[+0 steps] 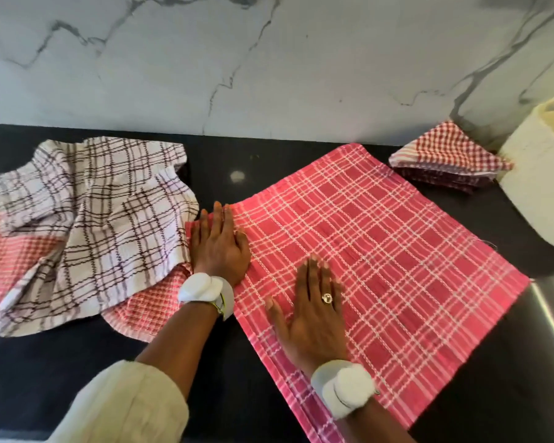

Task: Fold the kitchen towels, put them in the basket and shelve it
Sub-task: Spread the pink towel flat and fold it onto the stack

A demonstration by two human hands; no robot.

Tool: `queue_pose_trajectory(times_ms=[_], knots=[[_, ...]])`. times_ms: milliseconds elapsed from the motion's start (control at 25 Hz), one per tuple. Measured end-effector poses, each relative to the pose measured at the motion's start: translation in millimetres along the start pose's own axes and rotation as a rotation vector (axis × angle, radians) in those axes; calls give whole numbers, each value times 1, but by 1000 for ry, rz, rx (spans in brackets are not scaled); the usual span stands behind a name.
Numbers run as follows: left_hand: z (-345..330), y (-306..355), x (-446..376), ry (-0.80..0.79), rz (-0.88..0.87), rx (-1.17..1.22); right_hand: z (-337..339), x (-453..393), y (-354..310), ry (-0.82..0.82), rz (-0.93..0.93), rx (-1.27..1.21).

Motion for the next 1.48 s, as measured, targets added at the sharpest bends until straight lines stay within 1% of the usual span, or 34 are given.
queue_pose_trajectory(times_ms=[80,120,240,280,360,400,440,480,520,560,640,760,800,880,960,1080,1160,1240,1360,1480], knots=[[-1,4,3,-17,-16,-9,-4,31,28,-47,-76,9],[-1,4,4,-29,-16,-10,-5,45,43,-45,-112,11],[7,5,7,-57,25,-34,-7,74,73,-62,-180,28],[13,19,15,-33,-8,-76,-5,79,72,-41,-172,-8],[22,70,41,6,-194,-74,2,78,51,19,-87,-200],[16,93,56,-40,-285,-36,4,76,39,44,-47,-312],[1,108,69,-125,-336,-8,6,75,29,60,-25,-371],[-17,112,79,-206,-343,1,3,77,22,69,-19,-349],[-32,106,85,-256,-327,-25,-2,81,18,71,-32,-255],[-41,98,87,-265,-314,-69,-7,86,19,69,-57,-154],[-49,90,85,-246,-313,-116,-18,100,40,49,-119,-36],[-44,92,85,-206,-315,-96,-17,129,74,58,-149,-39],[-44,94,86,-212,-320,-99,-15,140,86,75,-167,-57],[-45,91,90,-259,-309,-105,-13,155,107,61,-215,-95],[-38,105,87,-268,-357,-103,2,142,119,57,-238,-159],[-21,149,75,-194,-526,-40,41,71,104,160,-136,-215],[-28,158,63,-227,-539,-19,52,17,84,143,-43,-233],[-40,146,54,-236,-510,-93,43,-17,77,79,-17,-192],[-50,129,45,-239,-481,-132,24,-14,105,19,-103,0],[-49,132,46,-235,-480,-150,28,20,163,-1,-255,-6]])
Point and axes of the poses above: each hand's wrist, its own x-axis away from the middle knuckle, its own z-axis out of the back of the hand, y = z × x, the point moved 9 cm from there along -x, towards the middle knuckle, and after that the axes turned 13 degrees about -y, right-handed, at the moved point
